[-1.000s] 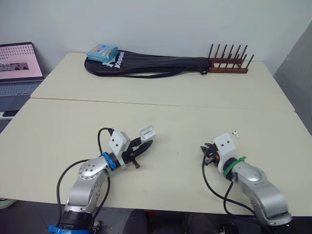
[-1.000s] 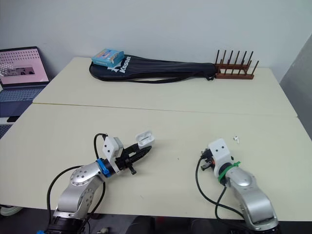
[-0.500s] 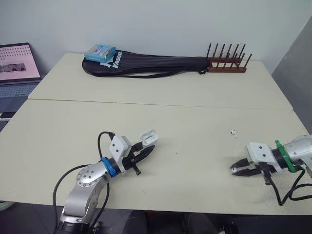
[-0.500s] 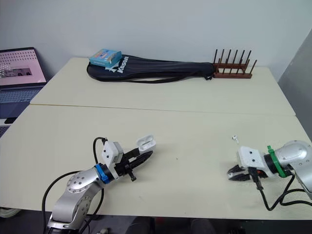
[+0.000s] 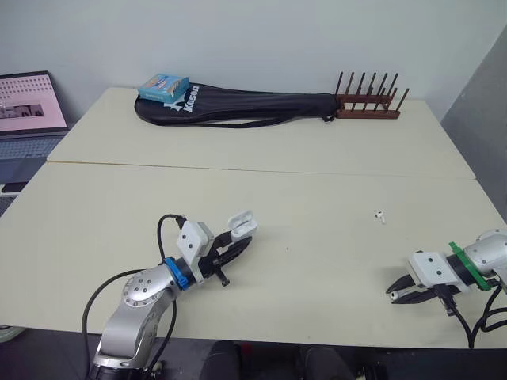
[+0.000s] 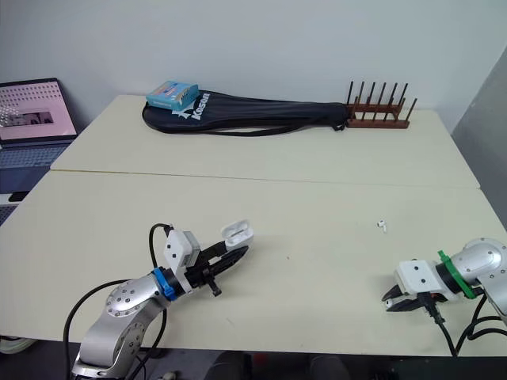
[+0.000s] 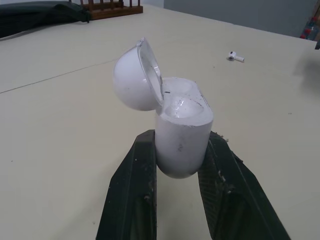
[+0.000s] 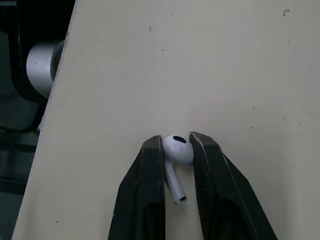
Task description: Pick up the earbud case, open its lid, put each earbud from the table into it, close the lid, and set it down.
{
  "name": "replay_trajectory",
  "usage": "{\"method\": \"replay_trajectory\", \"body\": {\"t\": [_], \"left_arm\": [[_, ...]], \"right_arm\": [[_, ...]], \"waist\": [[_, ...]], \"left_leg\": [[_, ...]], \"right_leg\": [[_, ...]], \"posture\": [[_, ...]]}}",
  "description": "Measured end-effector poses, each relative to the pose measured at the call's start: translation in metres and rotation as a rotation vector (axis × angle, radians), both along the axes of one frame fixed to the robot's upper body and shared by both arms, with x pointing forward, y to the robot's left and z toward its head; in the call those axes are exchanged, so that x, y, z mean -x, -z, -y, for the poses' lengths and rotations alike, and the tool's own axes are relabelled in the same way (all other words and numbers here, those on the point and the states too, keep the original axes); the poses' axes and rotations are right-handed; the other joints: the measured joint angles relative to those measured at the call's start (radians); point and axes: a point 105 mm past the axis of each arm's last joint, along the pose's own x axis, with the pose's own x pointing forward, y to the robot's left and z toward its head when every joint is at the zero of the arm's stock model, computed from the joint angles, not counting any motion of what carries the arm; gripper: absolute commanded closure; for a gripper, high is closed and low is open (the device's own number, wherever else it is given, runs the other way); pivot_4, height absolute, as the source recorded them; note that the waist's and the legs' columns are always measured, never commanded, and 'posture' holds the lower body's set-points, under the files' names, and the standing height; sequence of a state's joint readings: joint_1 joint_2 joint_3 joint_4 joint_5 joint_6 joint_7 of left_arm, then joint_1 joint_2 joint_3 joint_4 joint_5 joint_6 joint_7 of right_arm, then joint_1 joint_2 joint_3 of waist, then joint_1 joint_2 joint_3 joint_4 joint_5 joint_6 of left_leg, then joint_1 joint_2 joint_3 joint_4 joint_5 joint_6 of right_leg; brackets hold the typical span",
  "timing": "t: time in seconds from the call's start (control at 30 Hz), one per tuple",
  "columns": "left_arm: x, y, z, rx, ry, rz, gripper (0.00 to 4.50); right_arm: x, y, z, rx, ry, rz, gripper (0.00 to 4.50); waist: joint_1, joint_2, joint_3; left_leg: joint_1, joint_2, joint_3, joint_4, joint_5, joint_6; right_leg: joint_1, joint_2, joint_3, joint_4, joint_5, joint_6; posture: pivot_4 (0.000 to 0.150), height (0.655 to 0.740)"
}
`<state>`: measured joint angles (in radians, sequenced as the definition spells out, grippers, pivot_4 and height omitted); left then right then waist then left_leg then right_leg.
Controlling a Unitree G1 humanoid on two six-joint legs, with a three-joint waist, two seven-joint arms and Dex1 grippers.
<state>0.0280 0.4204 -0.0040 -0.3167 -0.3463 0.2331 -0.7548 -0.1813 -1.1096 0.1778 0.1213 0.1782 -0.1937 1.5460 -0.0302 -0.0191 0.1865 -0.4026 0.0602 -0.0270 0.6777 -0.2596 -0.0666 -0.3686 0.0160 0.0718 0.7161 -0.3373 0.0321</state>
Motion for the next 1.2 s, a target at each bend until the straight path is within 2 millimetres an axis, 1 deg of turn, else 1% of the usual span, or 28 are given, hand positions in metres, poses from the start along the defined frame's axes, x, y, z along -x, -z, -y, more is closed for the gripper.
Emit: {"method": "replay_trajectory", "body": {"t": [0.03,0.07,0.13,0.2,0.33,0.43,0.5,0.57,0.63,0.7,0.8,0.87,1.0,1.2], "left_arm": [[0.0,0.0,0.0,-0.001,0.0,0.0,3.75],[0.0,0.0,0.0,-0.002,-0.001,0.0,3.75],[0.0,0.0,-0.001,-0.003,-0.001,0.0,3.75],[0.0,0.0,-0.001,-0.004,-0.001,0.001,3.75],[0.001,-0.002,0.0,-0.005,0.003,0.007,3.75],[0.001,-0.001,0.0,-0.006,0.004,0.005,3.75],[0.001,0.0,0.001,-0.006,0.008,0.001,3.75],[0.001,0.001,0.002,-0.006,0.009,-0.002,3.75],[0.001,0.001,0.002,-0.006,0.007,-0.003,3.75],[0.001,0.001,0.002,-0.006,0.004,-0.003,3.75],[0.002,0.004,0.005,-0.006,0.005,-0.01,3.75],[0.002,0.005,0.008,-0.003,0.009,-0.013,3.75],[0.003,0.007,0.011,-0.002,0.016,-0.018,3.75],[0.003,0.008,0.011,-0.001,0.01,-0.022,3.75]], "right_arm": [[0.0,0.001,0.001,0.002,-0.001,0.001,3.37],[0.0,0.001,0.001,0.003,-0.003,0.002,3.13],[-0.001,0.001,0.003,0.004,-0.004,0.004,2.45],[-0.001,0.002,0.003,0.007,-0.011,0.011,1.86],[-0.002,-0.001,0.0,0.003,-0.001,0.012,1.82],[-0.003,-0.008,-0.003,0.012,0.024,0.02,1.82],[-0.002,-0.025,-0.003,0.043,0.048,0.051,1.82],[0.001,-0.043,-0.005,0.091,0.074,0.089,1.82],[0.005,-0.051,-0.007,0.143,0.105,0.115,1.82],[0.008,-0.048,-0.012,0.208,0.154,0.14,1.82],[0.016,-0.043,-0.021,0.264,0.181,0.158,1.82],[0.016,-0.041,-0.025,0.284,0.203,0.178,1.82],[0.017,-0.029,-0.022,0.322,0.24,0.162,1.82],[0.011,-0.022,-0.022,0.326,0.257,0.169,1.82]], "waist": [[0.0,0.0,0.0],[0.0,0.0,0.0],[0.0,-0.001,0.0],[0.0,-0.001,0.0],[-0.002,-0.001,0.0],[-0.002,0.001,0.001],[0.001,0.004,0.002],[0.002,0.004,0.002],[0.002,0.004,0.002],[0.002,0.004,0.002],[0.002,0.004,0.002],[0.001,0.003,0.002],[0.001,0.003,0.002],[0.0,0.003,0.002]], "left_leg": [[0.001,0.0,0.0,0.0,0.0,0.0],[0.001,0.0,0.0,0.0,0.0,0.0],[0.003,0.0,0.0,0.0,0.0,0.0],[0.005,0.0,0.001,0.0,0.0,0.0],[0.006,0.0,0.001,0.0,0.0,0.0],[0.004,0.0,0.001,0.0,0.0,0.0],[0.001,0.0,0.001,0.0,0.0,0.0],[0.001,0.0,0.0,-0.001,0.0,0.0],[0.001,0.001,0.0,-0.002,0.0,0.0],[0.001,0.001,0.0,-0.002,0.0,0.0],[0.001,0.0,0.001,-0.001,0.0,0.0],[0.001,0.0,0.002,-0.001,0.0,0.0],[0.001,0.001,0.002,-0.001,0.0,0.0],[0.001,0.0,0.002,-0.001,0.0,0.0]], "right_leg": [[0.001,0.0,0.0,0.0,0.0,0.0],[0.001,0.0,0.0,0.0,0.0,0.0],[0.003,0.0,0.0,0.0,0.0,0.0],[0.005,0.0,0.001,-0.001,0.0,0.001],[0.006,0.0,0.001,-0.001,-0.001,0.001],[0.004,0.0,0.001,-0.001,0.0,0.0],[0.0,0.0,0.001,0.0,0.0,0.0],[0.0,0.0,0.0,0.0,0.0,0.0],[0.0,0.0,0.0,0.0,0.0,0.0],[0.0,0.0,0.0,0.0,0.0,0.0],[0.0,0.0,0.001,-0.001,-0.001,0.002],[0.0,0.0,0.002,-0.001,-0.002,0.004],[-0.001,0.0,0.002,-0.001,-0.003,0.004],[-0.001,0.0,0.002,-0.001,-0.002,0.004]], "posture": [[0.15,0.6925],[0.15,0.6925],[0.15,0.6925],[0.15,0.6925],[0.15,0.6925],[0.15,0.6925],[0.15,0.6925],[0.15,0.6925],[0.15,0.6925],[0.15,0.6925],[0.15,0.6925],[0.15,0.6925],[0.15,0.6925],[0.15,0.6925]]}}
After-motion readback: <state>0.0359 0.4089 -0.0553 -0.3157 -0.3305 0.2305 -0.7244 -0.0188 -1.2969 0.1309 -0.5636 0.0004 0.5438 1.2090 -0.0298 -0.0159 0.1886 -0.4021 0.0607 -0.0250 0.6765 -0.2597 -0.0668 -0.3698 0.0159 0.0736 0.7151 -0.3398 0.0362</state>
